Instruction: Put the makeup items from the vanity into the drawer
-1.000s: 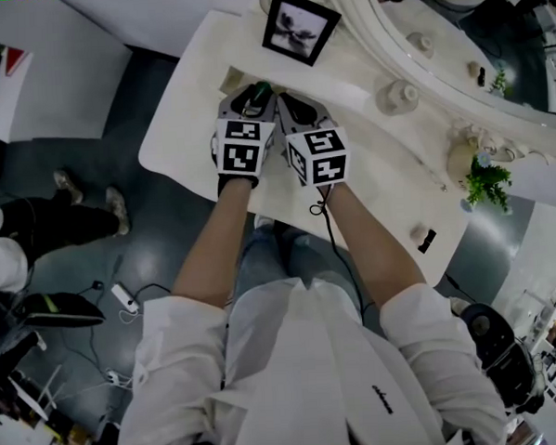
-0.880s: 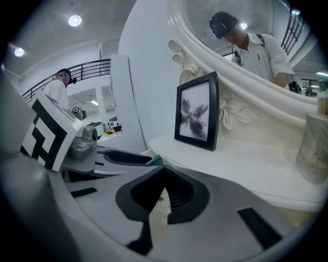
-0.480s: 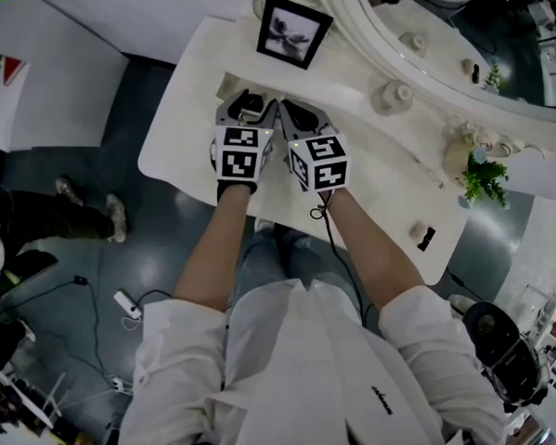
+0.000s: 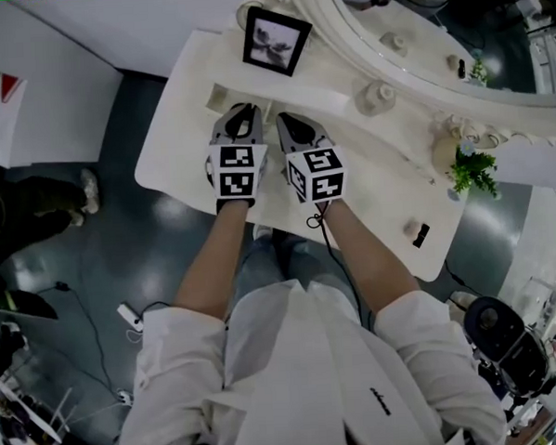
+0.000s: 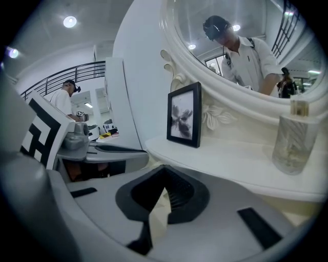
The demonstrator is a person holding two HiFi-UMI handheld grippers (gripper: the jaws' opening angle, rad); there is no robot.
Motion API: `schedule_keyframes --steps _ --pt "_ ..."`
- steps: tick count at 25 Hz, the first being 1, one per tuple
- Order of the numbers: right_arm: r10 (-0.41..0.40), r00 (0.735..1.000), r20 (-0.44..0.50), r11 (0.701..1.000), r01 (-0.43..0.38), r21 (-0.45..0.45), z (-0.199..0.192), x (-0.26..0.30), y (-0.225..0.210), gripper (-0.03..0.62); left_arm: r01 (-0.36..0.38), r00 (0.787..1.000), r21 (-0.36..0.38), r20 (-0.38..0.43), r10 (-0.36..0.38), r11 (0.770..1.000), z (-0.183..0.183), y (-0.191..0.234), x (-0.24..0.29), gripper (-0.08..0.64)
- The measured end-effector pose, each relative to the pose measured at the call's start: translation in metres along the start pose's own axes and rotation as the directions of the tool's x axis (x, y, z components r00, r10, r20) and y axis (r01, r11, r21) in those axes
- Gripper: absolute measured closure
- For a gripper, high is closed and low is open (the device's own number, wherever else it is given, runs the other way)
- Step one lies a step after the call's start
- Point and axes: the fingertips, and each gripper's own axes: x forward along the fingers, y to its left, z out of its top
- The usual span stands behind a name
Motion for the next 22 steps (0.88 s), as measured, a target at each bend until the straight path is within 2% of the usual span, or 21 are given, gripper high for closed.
schedule_keyframes --steps 11,17,22 --pt "-0.077 0.996 0.046 0.997 0.076 0.013 0.004 -0.070 -0.030 0.574 0.118 0.991 0.052 0.061 -0.121 0.992 0.021 -0.064 -0.028 0.531" --pt "-0.138 0.984 0.114 0.988 0.129 0.083 0.015 -0.138 -0.048 0.574 0.199 0.973 0.094 0.096 -0.208 0.975 0.046 -0.111 -0.051 0.531" --pt "-0.199 0.965 0.171 0.978 0.184 0.104 0.022 -0.199 -0.065 0.574 0.251 0.954 0.137 0.131 -0.269 0.958 0.072 -0.152 -0.070 0.529"
